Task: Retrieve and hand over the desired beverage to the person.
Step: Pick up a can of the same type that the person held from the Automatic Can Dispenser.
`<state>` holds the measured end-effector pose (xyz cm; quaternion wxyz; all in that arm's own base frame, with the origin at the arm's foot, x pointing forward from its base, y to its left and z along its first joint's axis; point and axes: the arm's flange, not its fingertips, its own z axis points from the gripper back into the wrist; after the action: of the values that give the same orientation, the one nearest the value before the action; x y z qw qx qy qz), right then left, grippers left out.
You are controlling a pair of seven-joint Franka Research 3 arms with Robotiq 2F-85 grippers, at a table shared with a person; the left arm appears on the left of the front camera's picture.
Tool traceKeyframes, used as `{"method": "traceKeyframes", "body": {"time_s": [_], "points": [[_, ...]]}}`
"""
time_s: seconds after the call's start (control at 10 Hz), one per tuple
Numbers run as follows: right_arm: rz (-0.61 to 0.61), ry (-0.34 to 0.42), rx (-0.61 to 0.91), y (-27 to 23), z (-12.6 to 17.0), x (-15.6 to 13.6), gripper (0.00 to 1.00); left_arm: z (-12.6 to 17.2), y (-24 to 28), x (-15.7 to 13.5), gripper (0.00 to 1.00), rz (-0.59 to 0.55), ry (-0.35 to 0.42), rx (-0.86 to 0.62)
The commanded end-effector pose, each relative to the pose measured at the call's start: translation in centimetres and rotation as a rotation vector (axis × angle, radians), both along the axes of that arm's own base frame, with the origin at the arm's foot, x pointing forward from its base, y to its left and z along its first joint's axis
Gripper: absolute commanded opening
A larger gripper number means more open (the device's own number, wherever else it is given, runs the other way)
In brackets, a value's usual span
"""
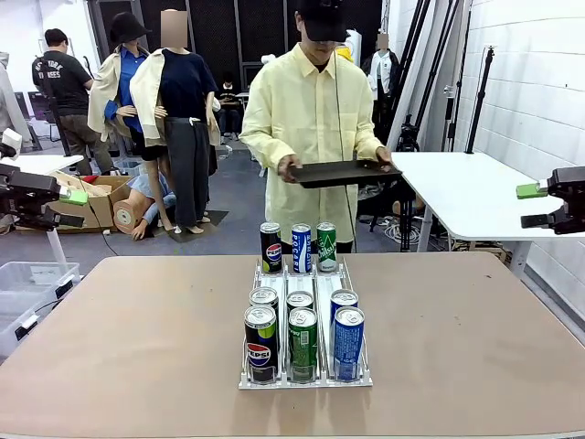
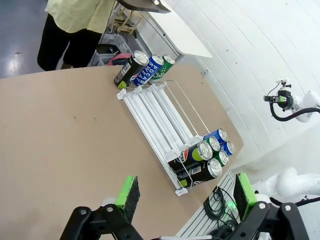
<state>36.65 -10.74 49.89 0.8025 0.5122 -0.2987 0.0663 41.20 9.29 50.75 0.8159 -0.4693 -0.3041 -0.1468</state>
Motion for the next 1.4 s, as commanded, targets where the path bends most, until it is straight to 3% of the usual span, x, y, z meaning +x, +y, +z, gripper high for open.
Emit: {"method": "traceKeyframes", "body": {"time_s": [0.0, 1.3], "points": [[0.004, -0.011, 0.021, 0.03, -0.01, 0.25, 1.00, 0.02, 0.06, -0.03, 1.00, -0.001, 0.001, -0.011], [0.038, 0.021, -0.023, 0.15, 0.07, -0.18, 1.00, -0.08, -0.63, -0.02, 1.00, -0.042, 0.021, 0.031]]}}
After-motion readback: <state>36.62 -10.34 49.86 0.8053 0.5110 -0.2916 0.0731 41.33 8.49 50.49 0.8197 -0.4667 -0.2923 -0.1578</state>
